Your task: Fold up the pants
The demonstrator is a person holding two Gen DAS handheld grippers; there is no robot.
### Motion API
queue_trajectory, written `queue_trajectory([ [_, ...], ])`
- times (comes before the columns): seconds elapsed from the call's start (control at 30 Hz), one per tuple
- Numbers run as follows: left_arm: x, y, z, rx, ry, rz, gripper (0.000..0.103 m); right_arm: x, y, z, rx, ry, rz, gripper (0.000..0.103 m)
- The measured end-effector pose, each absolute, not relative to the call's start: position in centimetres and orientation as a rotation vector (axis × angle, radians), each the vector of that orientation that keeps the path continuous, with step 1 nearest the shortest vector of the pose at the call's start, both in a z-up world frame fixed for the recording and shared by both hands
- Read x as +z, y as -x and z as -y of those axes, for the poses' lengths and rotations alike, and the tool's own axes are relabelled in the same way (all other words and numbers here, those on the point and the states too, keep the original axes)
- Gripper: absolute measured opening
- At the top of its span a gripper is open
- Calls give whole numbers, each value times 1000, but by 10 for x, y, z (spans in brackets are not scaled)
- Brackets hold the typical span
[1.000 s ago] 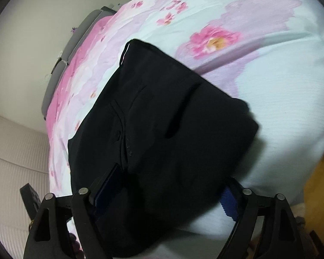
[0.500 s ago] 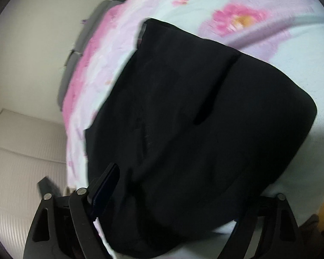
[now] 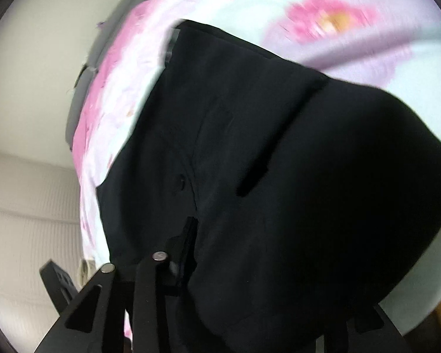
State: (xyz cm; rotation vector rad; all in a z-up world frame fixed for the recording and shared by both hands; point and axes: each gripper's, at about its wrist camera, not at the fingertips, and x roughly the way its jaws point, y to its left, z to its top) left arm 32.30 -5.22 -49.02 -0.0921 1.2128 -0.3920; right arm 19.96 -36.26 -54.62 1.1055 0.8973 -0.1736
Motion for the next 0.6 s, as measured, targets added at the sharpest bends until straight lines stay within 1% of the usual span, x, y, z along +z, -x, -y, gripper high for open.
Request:
queue_trajectory([
  [0.07,-479,-322,54,-399,85,-1197,14,-533,-202,361,-146,-1088,-889,29],
  [0.17,-459,-316,52,-385,108,-1181,12,-507,-202,355,-88,-1066,-865,27],
  [0.3,-425,-306,50,-359,123,-1151,11,-470,-209,360,-8,-1047,-838,26],
  [0.43,-378,-300,44,-293,129,-1115,10,-435,-225,367,73,-1019,-845,26],
  [0.6,-327,-305,15,-220,170,-1087,10,-382,-255,356,206,-954,-859,26],
])
